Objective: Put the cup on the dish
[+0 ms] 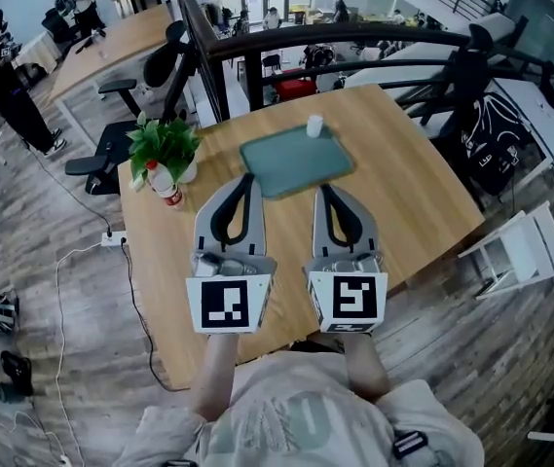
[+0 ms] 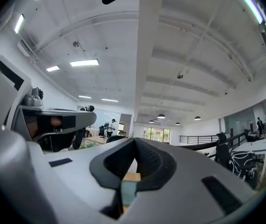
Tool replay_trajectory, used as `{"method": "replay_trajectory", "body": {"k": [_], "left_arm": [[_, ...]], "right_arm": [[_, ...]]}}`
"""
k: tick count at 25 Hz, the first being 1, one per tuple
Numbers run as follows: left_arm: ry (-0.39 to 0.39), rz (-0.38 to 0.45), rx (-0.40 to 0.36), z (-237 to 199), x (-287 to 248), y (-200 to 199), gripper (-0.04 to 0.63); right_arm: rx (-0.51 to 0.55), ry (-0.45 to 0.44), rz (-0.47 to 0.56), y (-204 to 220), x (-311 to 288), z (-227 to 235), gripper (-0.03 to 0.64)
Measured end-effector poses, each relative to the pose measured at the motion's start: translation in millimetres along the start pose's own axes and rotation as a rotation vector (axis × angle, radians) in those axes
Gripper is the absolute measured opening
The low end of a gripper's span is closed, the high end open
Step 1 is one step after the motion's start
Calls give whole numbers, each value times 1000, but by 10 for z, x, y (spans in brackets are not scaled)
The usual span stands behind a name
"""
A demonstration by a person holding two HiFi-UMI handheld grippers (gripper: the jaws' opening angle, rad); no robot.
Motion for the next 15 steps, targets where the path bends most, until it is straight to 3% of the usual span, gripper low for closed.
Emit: {"method": "replay_trajectory", "body": {"k": [15], "left_arm": [[-6,-13,10,-42,-41,65,8]], "right_arm": [[-13,34,-47,148,-34,214,20]]}}
Point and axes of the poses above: the fingertips, and each gripper's own axes: x backward along the fingers, z to its right, y out of its underside, the point moved 2 cm from there along x, backward along the fingers, and after that the axes turned 8 degrees about y, right-handed, at the moved point
